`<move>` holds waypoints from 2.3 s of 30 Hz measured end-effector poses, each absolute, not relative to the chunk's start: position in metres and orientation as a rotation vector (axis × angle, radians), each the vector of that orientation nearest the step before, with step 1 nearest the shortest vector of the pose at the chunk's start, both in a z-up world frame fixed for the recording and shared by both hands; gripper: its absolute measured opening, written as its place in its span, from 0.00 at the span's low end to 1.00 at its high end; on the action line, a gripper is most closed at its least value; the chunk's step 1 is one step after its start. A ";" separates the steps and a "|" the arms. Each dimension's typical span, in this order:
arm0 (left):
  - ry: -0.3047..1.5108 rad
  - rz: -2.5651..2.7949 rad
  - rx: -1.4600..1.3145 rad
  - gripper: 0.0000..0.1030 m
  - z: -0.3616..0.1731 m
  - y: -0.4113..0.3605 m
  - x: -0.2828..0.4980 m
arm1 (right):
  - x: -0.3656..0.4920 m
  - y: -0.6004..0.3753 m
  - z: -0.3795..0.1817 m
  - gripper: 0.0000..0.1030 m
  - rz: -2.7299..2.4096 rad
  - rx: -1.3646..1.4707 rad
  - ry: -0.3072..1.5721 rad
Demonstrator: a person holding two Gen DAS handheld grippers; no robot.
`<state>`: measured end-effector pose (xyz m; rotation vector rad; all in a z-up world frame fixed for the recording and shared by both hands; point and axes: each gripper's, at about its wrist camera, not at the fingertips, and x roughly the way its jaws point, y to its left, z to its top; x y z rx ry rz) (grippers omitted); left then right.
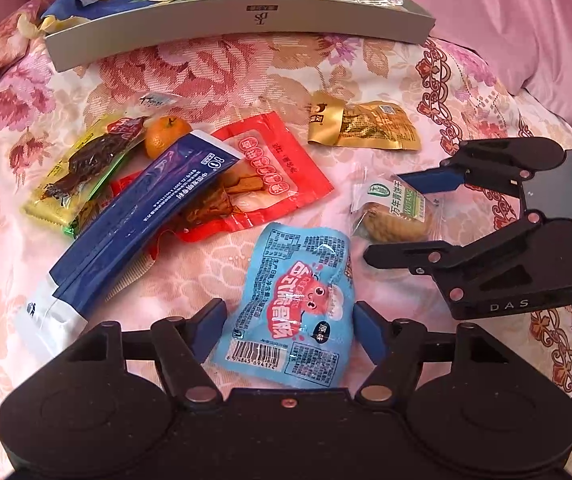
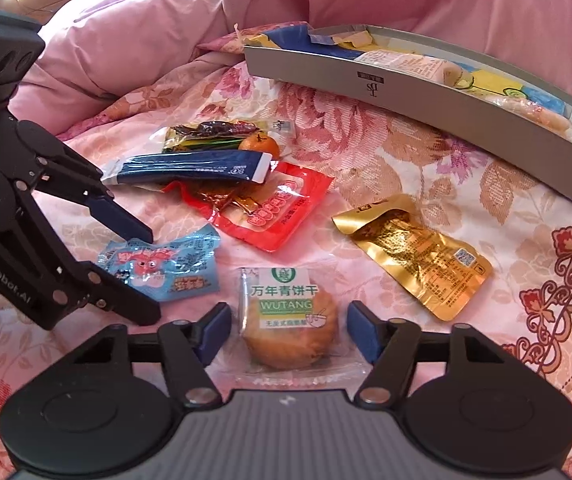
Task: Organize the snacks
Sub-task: 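Grasp the blue fish-snack packet with the left tool while the right tool grasps the WUTANG pastry, then carry the blue packet and WUTANG pastry into the grey tray with both tools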
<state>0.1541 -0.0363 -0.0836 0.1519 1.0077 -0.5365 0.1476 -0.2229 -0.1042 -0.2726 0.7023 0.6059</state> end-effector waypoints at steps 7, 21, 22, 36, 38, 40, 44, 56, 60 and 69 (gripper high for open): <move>1.009 -0.518 0.149 0.65 -0.083 -0.038 0.153 | 0.144 -0.218 -0.104 0.53 0.615 -0.290 0.697; 0.994 -0.396 0.119 0.62 -0.081 -0.044 0.137 | 0.140 -0.214 -0.104 0.53 0.609 -0.344 0.659; 0.986 -0.395 0.120 0.62 -0.081 -0.044 0.136 | 0.138 -0.213 -0.104 0.52 0.608 -0.355 0.652; 0.824 -0.319 0.193 0.62 -0.072 -0.048 0.130 | 0.124 -0.199 -0.105 0.52 0.511 -0.585 0.498; 0.800 -0.305 0.167 0.62 -0.069 -0.045 0.131 | 0.123 -0.199 -0.104 0.52 0.494 -0.596 0.470; 0.772 -0.291 0.142 0.63 -0.066 -0.042 0.131 | 0.122 -0.200 -0.102 0.52 0.478 -0.601 0.441; 0.719 -0.287 0.090 0.63 -0.059 -0.039 0.133 | 0.122 -0.203 -0.095 0.52 0.450 -0.589 0.386; 0.543 -0.245 -0.091 0.63 -0.012 -0.047 0.170 | 0.126 -0.219 -0.067 0.52 0.321 -0.547 0.201; 0.498 -0.215 -0.116 0.63 0.007 -0.056 0.193 | 0.142 -0.230 -0.054 0.52 0.267 -0.517 0.151; 0.458 -0.160 -0.127 0.63 0.037 -0.085 0.253 | 0.190 -0.258 -0.029 0.52 0.187 -0.375 0.112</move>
